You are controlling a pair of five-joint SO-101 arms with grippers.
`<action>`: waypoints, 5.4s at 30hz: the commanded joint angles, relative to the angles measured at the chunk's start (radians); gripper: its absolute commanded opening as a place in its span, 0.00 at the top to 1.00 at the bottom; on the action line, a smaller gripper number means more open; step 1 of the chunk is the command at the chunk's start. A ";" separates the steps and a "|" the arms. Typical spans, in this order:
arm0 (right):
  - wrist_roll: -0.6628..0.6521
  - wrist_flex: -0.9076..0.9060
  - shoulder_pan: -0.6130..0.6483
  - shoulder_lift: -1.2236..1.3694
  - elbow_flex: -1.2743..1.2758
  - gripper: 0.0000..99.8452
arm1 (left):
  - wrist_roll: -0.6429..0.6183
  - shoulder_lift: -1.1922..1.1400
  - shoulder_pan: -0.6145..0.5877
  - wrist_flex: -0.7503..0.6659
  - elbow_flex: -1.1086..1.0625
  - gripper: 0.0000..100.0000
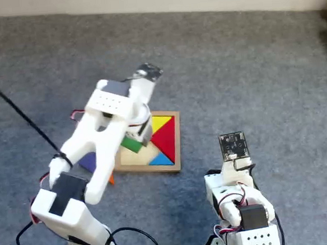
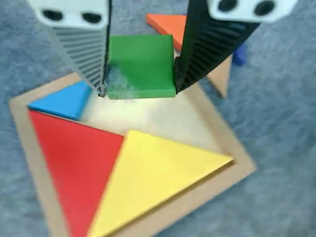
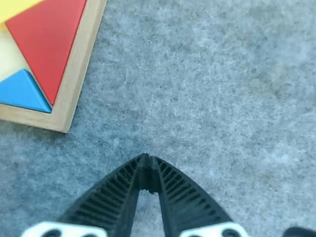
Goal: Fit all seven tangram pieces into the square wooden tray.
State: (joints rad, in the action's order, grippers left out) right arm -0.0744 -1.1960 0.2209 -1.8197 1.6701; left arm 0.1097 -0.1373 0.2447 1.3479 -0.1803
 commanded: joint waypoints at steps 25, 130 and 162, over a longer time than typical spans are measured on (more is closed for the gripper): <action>0.005 -0.004 -0.065 -0.004 0.111 0.99 | 0.008 0.067 0.067 -0.123 -0.087 0.74; 0.005 -0.002 -0.076 -0.005 0.111 0.99 | 0.269 0.473 -0.303 -0.281 -0.509 0.78; 0.005 -0.002 -0.076 -0.005 0.111 0.99 | 0.264 -0.016 -0.300 -0.196 -0.182 0.88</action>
State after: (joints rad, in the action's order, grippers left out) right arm -0.0744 -1.1960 0.1596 -1.8197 1.6717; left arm 0.3721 -0.2140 -0.0637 1.1040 -0.4089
